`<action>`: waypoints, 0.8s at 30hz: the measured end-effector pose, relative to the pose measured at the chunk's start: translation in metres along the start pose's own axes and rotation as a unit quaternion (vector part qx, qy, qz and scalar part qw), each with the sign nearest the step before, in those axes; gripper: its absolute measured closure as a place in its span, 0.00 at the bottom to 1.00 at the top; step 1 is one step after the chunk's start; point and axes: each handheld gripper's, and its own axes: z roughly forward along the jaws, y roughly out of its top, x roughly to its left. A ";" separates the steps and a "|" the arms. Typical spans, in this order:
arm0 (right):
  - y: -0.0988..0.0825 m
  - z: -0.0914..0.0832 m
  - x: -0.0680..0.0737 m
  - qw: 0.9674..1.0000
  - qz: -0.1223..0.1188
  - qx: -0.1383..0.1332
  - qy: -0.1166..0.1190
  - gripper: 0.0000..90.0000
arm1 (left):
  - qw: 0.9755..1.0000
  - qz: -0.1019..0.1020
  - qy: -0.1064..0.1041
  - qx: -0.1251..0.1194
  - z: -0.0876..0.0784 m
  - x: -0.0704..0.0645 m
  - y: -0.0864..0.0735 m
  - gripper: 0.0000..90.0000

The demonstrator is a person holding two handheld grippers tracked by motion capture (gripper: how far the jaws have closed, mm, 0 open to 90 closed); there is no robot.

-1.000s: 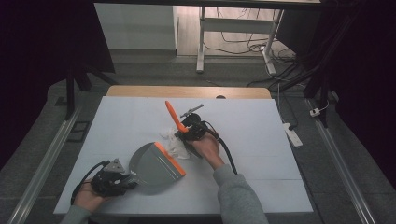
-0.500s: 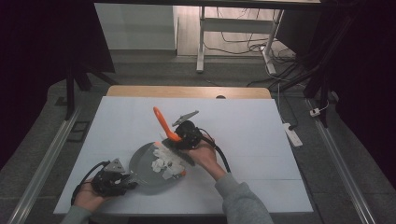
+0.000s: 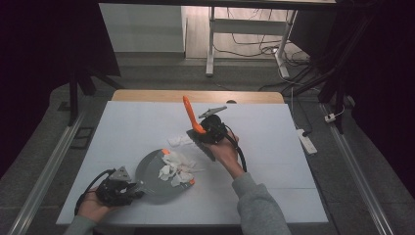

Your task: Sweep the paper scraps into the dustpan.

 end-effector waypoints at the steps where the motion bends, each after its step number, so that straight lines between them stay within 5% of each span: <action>1: 0.001 0.002 0.000 1.000 0.003 0.002 -0.001 0.79 | 1.000 0.000 0.000 0.000 0.000 0.000 0.000 0.68; 11: 0.013 0.022 -0.004 1.000 -0.002 0.012 -0.012 0.79 | 1.000 -0.002 -0.002 -0.003 0.000 0.000 0.000 0.68; 24: 0.027 0.054 -0.034 0.998 -0.002 0.041 -0.043 0.79 | 1.000 -0.006 -0.005 -0.005 -0.001 0.003 -0.002 0.68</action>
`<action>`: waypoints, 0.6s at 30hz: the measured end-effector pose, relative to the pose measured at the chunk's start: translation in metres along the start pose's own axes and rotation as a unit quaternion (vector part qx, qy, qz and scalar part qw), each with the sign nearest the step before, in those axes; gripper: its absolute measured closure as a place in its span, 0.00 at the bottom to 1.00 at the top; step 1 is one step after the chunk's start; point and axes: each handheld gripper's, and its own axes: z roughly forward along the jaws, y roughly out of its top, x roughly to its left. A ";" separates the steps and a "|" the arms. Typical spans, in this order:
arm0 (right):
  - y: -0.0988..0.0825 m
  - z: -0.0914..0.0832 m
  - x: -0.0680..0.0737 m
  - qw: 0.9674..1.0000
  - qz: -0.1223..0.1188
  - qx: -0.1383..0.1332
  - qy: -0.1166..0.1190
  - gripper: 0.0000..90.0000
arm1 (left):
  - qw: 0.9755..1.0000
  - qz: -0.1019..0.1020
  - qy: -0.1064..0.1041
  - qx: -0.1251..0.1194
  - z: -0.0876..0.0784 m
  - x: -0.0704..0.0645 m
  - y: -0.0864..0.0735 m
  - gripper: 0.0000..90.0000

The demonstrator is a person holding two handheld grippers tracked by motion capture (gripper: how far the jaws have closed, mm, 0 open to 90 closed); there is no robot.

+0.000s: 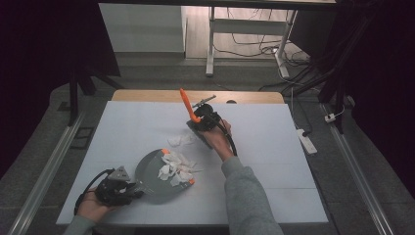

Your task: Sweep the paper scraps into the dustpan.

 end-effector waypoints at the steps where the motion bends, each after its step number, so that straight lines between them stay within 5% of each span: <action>1: 0.000 0.003 -0.002 1.000 0.003 0.003 -0.002 0.79 | 1.000 -0.001 0.000 0.000 0.000 0.000 0.000 0.68; 8: 0.006 0.022 -0.006 0.999 0.005 0.037 -0.003 0.79 | 1.000 -0.001 0.001 0.000 0.001 0.001 0.001 0.68; 18: 0.012 0.027 0.019 0.996 -0.041 0.066 0.032 0.79 | 1.000 -0.003 -0.001 0.002 0.001 0.001 0.001 0.68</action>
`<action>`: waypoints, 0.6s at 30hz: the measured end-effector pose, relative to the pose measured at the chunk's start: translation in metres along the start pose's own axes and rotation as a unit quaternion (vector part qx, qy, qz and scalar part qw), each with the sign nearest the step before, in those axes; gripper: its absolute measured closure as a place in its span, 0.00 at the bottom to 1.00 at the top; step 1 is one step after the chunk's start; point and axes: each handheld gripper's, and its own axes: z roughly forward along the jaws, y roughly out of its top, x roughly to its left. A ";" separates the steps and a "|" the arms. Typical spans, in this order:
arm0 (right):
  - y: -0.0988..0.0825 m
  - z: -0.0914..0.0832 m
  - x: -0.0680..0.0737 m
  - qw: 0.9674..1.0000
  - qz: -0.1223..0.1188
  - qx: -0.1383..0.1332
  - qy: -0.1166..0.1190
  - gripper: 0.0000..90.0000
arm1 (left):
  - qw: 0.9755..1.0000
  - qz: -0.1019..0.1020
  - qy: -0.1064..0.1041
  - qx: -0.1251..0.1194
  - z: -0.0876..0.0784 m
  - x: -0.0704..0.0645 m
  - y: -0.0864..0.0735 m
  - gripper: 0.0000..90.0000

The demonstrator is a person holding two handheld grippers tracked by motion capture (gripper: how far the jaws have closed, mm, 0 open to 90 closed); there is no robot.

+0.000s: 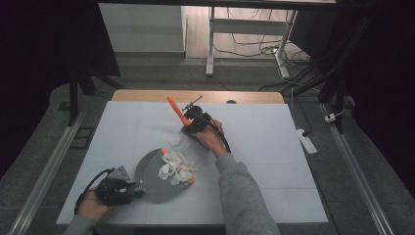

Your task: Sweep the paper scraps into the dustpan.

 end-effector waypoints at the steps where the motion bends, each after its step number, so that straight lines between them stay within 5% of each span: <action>1: 0.000 0.000 0.003 1.000 -0.008 0.003 0.002 0.79 | 1.000 -0.001 -0.001 0.000 0.000 0.000 0.000 0.68; 18: -0.029 -0.020 0.058 0.994 -0.054 -0.009 0.091 0.79 | 1.000 -0.002 0.000 0.004 0.001 0.001 0.000 0.68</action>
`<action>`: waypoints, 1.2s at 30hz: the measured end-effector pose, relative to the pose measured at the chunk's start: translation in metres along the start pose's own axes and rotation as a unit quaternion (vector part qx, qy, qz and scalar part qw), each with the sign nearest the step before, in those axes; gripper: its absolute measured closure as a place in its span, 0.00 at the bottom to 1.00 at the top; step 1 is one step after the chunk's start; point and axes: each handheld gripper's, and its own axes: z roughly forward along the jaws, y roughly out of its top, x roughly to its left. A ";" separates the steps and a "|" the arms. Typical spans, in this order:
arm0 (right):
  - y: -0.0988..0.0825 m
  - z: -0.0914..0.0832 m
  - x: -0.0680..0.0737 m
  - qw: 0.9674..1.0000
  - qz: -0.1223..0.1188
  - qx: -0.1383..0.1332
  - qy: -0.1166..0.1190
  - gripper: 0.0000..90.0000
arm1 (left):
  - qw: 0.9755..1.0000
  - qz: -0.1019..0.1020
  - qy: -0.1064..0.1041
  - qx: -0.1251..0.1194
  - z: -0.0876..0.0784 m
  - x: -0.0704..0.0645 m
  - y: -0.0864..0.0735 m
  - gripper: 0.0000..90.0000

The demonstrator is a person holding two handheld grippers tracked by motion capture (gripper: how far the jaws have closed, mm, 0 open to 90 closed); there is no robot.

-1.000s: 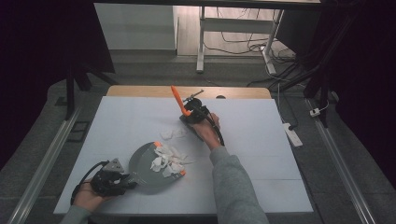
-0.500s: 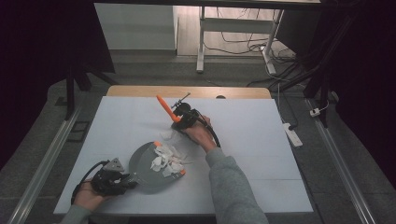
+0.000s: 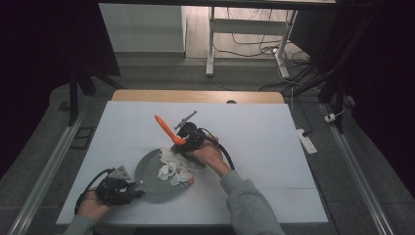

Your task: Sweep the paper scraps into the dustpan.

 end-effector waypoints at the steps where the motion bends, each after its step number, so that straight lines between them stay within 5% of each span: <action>1: -0.001 -0.002 0.003 1.000 -0.002 -0.004 0.004 0.79 | 1.000 0.000 0.000 0.000 0.000 0.000 0.000 0.68; 8: 0.001 -0.032 0.003 0.998 0.006 -0.065 -0.016 0.79 | 1.000 0.000 0.001 -0.001 0.000 0.000 0.000 0.68; 14: 0.002 -0.038 -0.007 0.995 0.017 -0.087 -0.042 0.79 | 1.000 -0.001 0.000 -0.001 0.000 0.000 0.000 0.68; 25: 0.014 -0.005 -0.022 0.995 0.027 -0.053 -0.082 0.79 | 1.000 0.001 0.000 0.000 0.000 0.000 0.000 0.68; 29: 0.018 0.005 -0.026 0.994 0.012 -0.033 -0.108 0.79 | 1.000 0.000 -0.001 -0.002 0.001 0.000 0.000 0.68; 36: 0.020 0.013 -0.029 0.995 0.023 -0.020 -0.096 0.79 | 1.000 -0.001 -0.002 -0.002 0.001 0.000 0.001 0.68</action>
